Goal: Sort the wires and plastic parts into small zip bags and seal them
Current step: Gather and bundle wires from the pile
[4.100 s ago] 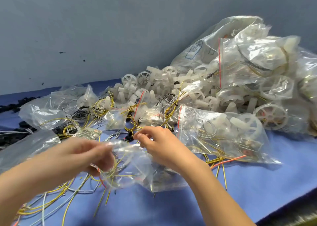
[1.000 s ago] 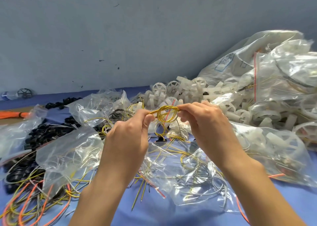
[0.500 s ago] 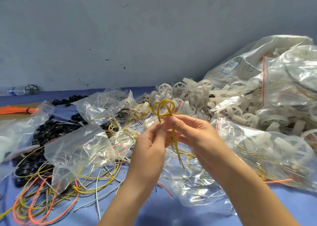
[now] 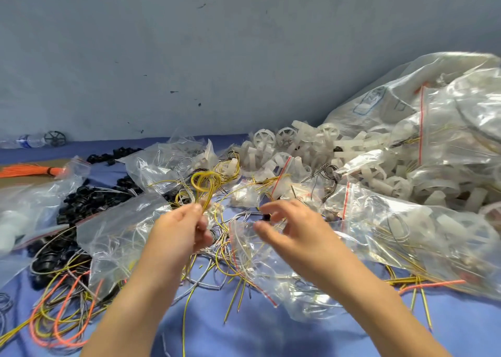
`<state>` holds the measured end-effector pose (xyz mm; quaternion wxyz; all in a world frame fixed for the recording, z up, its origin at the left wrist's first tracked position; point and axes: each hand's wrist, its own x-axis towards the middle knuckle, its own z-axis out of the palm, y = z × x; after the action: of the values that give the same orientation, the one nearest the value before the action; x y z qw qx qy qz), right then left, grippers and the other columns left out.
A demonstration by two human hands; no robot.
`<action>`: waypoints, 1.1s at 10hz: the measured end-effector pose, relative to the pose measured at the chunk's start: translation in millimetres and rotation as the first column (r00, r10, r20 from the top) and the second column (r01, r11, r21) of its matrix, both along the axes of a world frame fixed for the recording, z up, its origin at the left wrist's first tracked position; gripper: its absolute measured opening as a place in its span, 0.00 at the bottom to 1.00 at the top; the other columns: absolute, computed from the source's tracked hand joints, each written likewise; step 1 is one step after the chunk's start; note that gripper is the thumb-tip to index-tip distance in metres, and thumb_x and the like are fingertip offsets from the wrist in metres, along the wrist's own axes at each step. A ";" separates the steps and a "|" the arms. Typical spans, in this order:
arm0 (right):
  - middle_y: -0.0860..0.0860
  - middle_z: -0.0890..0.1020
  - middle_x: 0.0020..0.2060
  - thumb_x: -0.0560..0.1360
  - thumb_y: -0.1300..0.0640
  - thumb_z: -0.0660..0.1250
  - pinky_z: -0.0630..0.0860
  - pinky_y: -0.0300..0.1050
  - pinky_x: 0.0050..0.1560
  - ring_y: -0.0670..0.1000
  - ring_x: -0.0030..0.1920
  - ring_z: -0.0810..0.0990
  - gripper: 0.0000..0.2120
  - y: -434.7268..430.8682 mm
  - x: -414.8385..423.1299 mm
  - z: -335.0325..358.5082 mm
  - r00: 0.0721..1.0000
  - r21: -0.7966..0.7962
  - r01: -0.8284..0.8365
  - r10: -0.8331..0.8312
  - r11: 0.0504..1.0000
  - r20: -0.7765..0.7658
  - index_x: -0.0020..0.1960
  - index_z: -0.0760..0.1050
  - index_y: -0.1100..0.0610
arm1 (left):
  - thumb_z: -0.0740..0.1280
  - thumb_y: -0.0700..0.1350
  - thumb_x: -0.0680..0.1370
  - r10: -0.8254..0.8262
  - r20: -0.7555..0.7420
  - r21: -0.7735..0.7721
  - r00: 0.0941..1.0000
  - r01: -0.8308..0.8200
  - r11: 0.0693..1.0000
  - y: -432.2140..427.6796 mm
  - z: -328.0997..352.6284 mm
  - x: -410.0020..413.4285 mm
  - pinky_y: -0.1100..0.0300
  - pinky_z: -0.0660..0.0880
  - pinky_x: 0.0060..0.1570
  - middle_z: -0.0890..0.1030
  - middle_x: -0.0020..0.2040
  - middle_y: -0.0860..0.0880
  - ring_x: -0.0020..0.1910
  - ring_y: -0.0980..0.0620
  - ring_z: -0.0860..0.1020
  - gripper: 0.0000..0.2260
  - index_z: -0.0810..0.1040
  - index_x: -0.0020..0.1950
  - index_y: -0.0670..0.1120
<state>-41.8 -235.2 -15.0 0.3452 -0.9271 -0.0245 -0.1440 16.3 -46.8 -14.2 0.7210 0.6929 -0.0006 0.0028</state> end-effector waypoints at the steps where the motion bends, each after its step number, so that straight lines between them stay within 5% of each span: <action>1: 0.44 0.70 0.54 0.72 0.32 0.59 0.71 0.46 0.53 0.47 0.57 0.73 0.27 14.2 -9.1 -16.2 1.000 -0.311 -0.013 0.004 0.950 -0.030 0.68 0.65 0.41 | 0.58 0.39 0.82 -0.097 -0.104 0.156 0.990 0.113 0.981 18.3 -10.1 -5.7 0.67 0.68 0.21 0.71 0.26 0.51 0.20 0.56 0.67 0.10 0.77 0.48 0.36; 2: 0.45 0.70 0.55 0.76 0.37 0.58 0.70 0.46 0.49 0.50 0.57 0.75 0.21 20.1 -12.4 -25.1 1.000 -0.404 0.012 -0.018 0.915 -0.010 0.66 0.65 0.42 | 0.60 0.38 0.82 -0.213 -0.090 0.367 0.973 0.232 0.901 30.1 -20.1 -13.1 0.65 0.62 0.20 0.70 0.29 0.48 0.19 0.54 0.66 0.13 0.74 0.53 0.27; 3: 0.44 0.74 0.52 0.79 0.43 0.57 0.72 0.46 0.47 0.50 0.53 0.77 0.11 20.5 -13.4 -28.3 0.994 -0.324 0.095 -0.075 0.941 0.073 0.57 0.71 0.45 | 0.60 0.38 0.82 -0.338 -0.125 0.472 0.933 0.355 0.807 35.2 -21.7 -18.9 0.65 0.58 0.18 0.74 0.28 0.51 0.17 0.53 0.64 0.11 0.78 0.54 0.32; 4: 0.44 0.75 0.46 0.79 0.42 0.58 0.72 0.47 0.43 0.49 0.48 0.78 0.10 22.8 -16.8 -28.1 0.978 -0.230 0.151 -0.112 0.961 0.177 0.51 0.73 0.47 | 0.62 0.41 0.81 -0.481 -0.180 0.433 0.858 0.508 0.744 31.4 -18.7 -28.9 0.65 0.59 0.20 0.76 0.31 0.51 0.18 0.54 0.65 0.09 0.81 0.55 0.45; 6: 0.46 0.75 0.38 0.77 0.48 0.65 0.71 0.43 0.38 0.50 0.37 0.76 0.07 37.3 -19.6 -17.9 0.925 -0.269 0.116 -0.005 0.956 0.380 0.45 0.77 0.51 | 0.61 0.43 0.81 -0.614 -0.204 0.326 0.763 0.644 0.692 -0.9 -5.4 -33.5 0.66 0.58 0.21 0.70 0.25 0.47 0.19 0.55 0.61 0.14 0.79 0.37 0.46; 7: 0.47 0.75 0.39 0.79 0.48 0.63 0.74 0.46 0.42 0.51 0.40 0.75 0.08 40.9 -18.7 -12.6 0.922 -0.306 0.039 0.084 0.951 0.378 0.48 0.77 0.51 | 0.52 0.32 0.78 -0.599 -0.279 0.038 0.751 0.632 0.774 -14.3 -10.1 -27.2 0.68 0.55 0.19 0.62 0.20 0.50 0.19 0.58 0.57 0.23 0.78 0.30 0.47; 8: 0.49 0.76 0.44 0.80 0.47 0.58 0.74 0.52 0.47 0.53 0.45 0.74 0.12 41.3 -17.4 -7.8 0.932 -0.309 -0.019 0.128 0.951 0.339 0.52 0.79 0.50 | 0.53 0.28 0.72 -0.645 -0.275 -0.459 0.713 0.492 0.739 -21.1 -15.5 -18.1 0.72 0.54 0.17 0.64 0.21 0.52 0.18 0.61 0.61 0.22 0.81 0.28 0.44; 9: 0.49 0.75 0.45 0.81 0.47 0.59 0.73 0.50 0.48 0.53 0.46 0.73 0.12 41.3 -14.6 -0.7 0.923 -0.245 -0.011 0.104 0.969 0.370 0.53 0.79 0.50 | 0.69 0.30 0.65 -0.708 -0.182 -0.697 0.682 0.419 0.582 -30.0 -13.7 -13.1 0.74 0.63 0.21 0.73 0.26 0.48 0.20 0.59 0.71 0.05 0.83 0.32 0.38; 10: 0.49 0.74 0.45 0.82 0.47 0.59 0.71 0.49 0.48 0.52 0.46 0.72 0.12 46.9 -11.4 3.6 0.924 -0.294 -0.022 0.132 0.956 0.360 0.52 0.79 0.50 | 0.83 0.33 0.44 -0.730 -0.066 -0.728 0.680 0.467 0.501 -34.3 -24.2 -4.9 0.64 0.78 0.27 0.81 0.31 0.43 0.28 0.52 0.81 0.20 0.83 0.32 0.35; 11: 0.49 0.73 0.47 0.83 0.46 0.56 0.69 0.49 0.53 0.52 0.50 0.72 0.14 49.5 -7.8 1.9 0.948 -0.299 -0.103 0.185 0.949 0.259 0.55 0.77 0.52 | 0.79 0.34 0.51 -0.715 -0.025 -0.763 0.698 0.449 0.465 -41.4 -22.1 -5.0 0.53 0.81 0.43 0.80 0.37 0.26 0.39 0.38 0.84 0.20 0.79 0.36 0.24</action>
<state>-49.6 -185.7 -13.2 0.2124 -0.9321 -0.1621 -0.2446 11.3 -88.2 -36.3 0.8709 0.3043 -0.1147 -0.3684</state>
